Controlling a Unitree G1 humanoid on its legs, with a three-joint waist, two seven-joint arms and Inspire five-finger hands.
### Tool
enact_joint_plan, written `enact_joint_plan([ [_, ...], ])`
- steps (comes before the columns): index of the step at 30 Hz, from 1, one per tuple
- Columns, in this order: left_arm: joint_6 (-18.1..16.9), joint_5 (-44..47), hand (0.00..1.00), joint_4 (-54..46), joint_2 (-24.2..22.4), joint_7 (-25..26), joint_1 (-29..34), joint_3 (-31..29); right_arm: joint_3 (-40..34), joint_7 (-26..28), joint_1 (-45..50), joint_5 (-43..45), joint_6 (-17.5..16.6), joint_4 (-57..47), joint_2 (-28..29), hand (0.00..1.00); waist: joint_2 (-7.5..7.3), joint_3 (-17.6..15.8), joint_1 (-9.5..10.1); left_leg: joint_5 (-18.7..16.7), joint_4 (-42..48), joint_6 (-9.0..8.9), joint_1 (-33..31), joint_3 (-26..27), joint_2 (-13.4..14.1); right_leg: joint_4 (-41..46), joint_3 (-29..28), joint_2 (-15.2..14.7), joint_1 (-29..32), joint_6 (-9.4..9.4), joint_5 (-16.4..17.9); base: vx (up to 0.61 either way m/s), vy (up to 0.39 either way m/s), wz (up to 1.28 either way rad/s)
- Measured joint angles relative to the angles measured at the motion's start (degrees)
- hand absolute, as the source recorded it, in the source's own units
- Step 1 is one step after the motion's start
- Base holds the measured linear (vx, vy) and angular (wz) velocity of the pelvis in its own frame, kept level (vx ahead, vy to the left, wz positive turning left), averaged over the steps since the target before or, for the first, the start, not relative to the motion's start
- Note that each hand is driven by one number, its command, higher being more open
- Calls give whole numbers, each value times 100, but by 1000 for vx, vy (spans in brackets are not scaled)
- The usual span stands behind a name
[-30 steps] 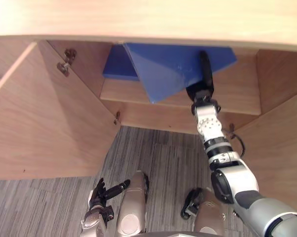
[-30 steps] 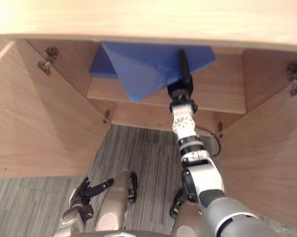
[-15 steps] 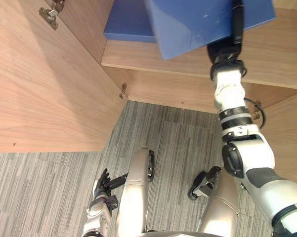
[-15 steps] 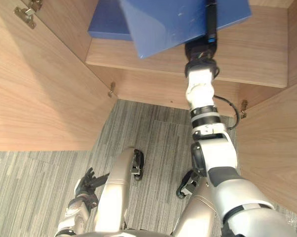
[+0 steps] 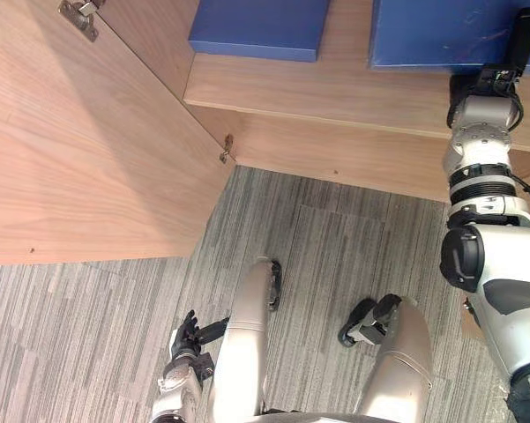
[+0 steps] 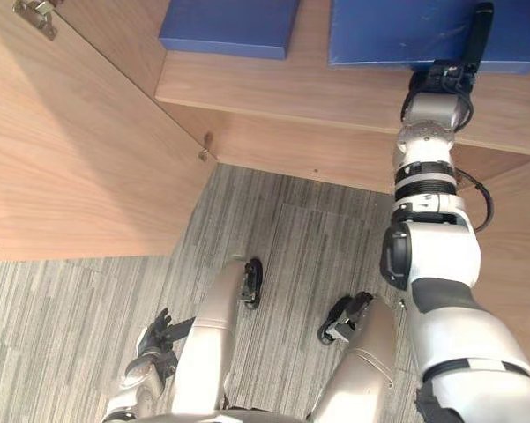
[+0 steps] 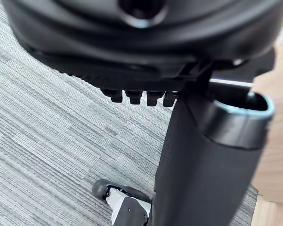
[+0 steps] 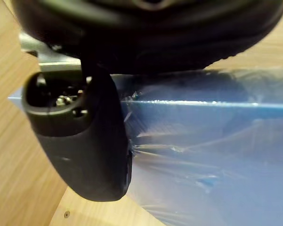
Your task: Walk over to the cabinet, pick up the folder, carry it to the office cabinet, place the folder inside the office cabinet, then close the office cabinet door
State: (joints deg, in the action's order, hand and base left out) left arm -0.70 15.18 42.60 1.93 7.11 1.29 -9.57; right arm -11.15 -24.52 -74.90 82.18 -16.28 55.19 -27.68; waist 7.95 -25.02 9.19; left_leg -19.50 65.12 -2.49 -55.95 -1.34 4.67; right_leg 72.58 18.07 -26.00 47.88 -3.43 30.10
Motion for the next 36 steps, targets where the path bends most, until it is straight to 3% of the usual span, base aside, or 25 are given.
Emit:
enact_joint_plan([
  [5, -4, 1, 100, -16, -19, 6, 8, 29, 517, -13, -119, -378, 255, 89, -228, 100, 58, -30, -5, 14, -12, -14, -7, -12, 3, -5, 17, 3, -3, 0, 0, 15, -30, 1],
  [13, -6, 4, 100, -123, -19, 14, 24, 49, 1087, 41, -330, -395, 387, 211, -393, 100, 57, -107, -15, 18, -13, -11, -68, -19, 6, -31, 34, 7, 37, 2, -1, 4, -3, 0],
  [26, -12, 1, 100, -323, 67, -15, 78, 134, 2694, 673, -462, -1089, 1075, 949, -486, 100, 40, -190, -92, 33, -126, -28, 28, 37, 169, -185, 27, 171, 16, 59, -73, 22, -19, -6],
  [31, -13, -5, 100, -319, 94, -48, 79, 133, 3446, 1007, -476, -1886, 1407, 1232, -635, 100, 20, -202, -125, 32, -186, -30, 123, 60, 218, -261, 29, 220, -65, 85, -96, 14, -20, -5],
  [33, -19, -8, 100, -318, 119, -128, 111, 131, 3845, 1262, -672, -2669, 1753, 1527, -668, 100, 16, -201, -134, 33, -262, -32, 180, 73, 298, -407, 65, 319, -133, 152, -166, 15, -1, -14],
  [36, -25, -34, 100, -314, 150, -255, 162, 132, 4085, 1651, -712, -3791, 2014, 1808, -738, 100, -3, -191, -148, 33, -317, -31, 290, 95, 300, -469, 73, 321, -241, 151, -176, 4, 2, -3],
])
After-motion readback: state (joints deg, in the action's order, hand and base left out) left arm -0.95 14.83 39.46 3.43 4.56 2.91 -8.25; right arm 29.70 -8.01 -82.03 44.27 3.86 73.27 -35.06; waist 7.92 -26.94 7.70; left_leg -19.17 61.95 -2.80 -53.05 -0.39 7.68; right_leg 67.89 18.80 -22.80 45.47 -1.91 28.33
